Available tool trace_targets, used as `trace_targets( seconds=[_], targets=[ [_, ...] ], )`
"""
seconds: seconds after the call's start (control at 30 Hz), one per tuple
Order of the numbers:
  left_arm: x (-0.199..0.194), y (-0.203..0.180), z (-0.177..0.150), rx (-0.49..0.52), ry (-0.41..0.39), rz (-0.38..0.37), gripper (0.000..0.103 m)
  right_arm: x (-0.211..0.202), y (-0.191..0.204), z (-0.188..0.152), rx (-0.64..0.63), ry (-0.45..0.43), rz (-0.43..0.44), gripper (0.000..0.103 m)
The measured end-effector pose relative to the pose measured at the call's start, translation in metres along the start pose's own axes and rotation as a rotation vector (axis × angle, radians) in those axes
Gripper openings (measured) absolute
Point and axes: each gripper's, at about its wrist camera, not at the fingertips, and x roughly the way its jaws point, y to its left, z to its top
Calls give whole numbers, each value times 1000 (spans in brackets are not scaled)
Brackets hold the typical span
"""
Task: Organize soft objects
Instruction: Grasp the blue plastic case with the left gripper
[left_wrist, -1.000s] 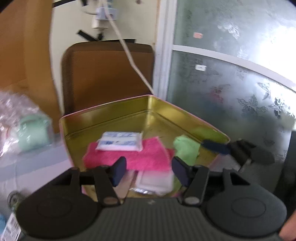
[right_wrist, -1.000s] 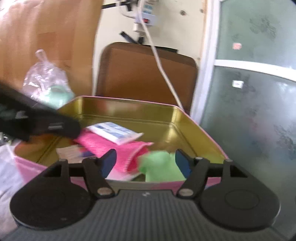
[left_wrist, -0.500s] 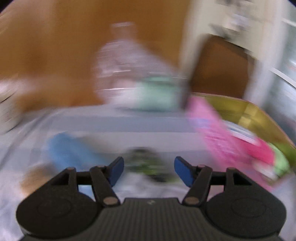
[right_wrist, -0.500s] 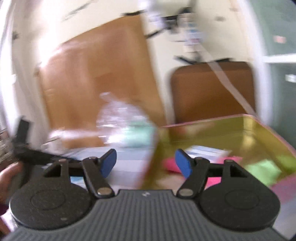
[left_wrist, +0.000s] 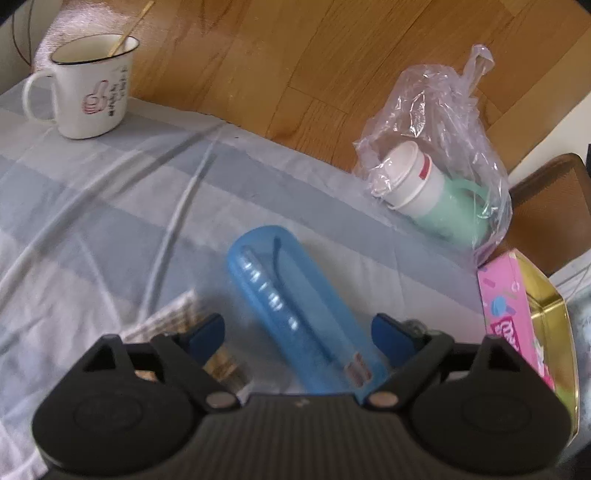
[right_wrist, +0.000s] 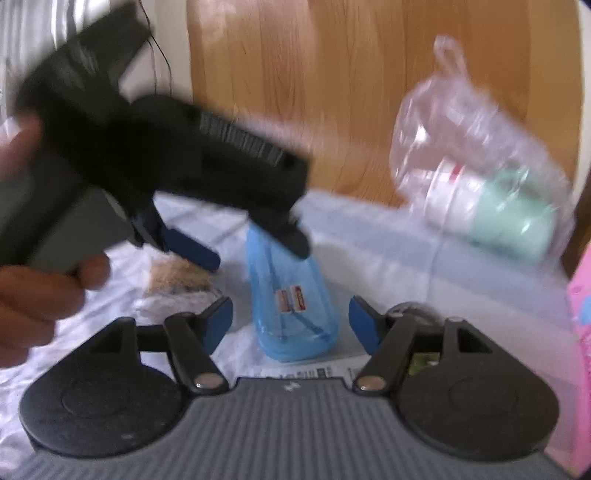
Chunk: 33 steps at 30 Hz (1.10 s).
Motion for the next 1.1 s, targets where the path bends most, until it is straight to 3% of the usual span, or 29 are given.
trace_targets(
  seconds=[0.03,0.1,0.13,0.17,0.27,0.4,0.57,0.8,0.93,1.1],
  targets=[
    [3,-2,2,-5,1,-1,89,10,-1,0,6,25,-9,60],
    [18,-10,9,8,23,-7,80,18,-7,-2,37,22,7,59],
    [26,-14,10,18,34,0,83,20,-9,-2,53,18,11,58],
    [36,-17,12,30,51,13,79,20,-7,-3,70,16,13,58],
    [51,-29,16,119,28,51,68,19,-10,-3,162,17,30,56],
    [51,-40,11,200,23,90,67,10,2,-7,201,14,46,56],
    [20,-42,-4,255,-2,116,67,-23,29,-13,167,-60,33,56],
    [-47,-50,-46,271,-73,73,67,-93,77,-44,85,-130,-1,56],
    [-72,-46,-85,277,-98,63,68,-115,103,-69,44,-123,10,56],
    [-86,-14,-125,202,-91,64,68,-113,131,-85,-9,-72,62,56]
  ],
)
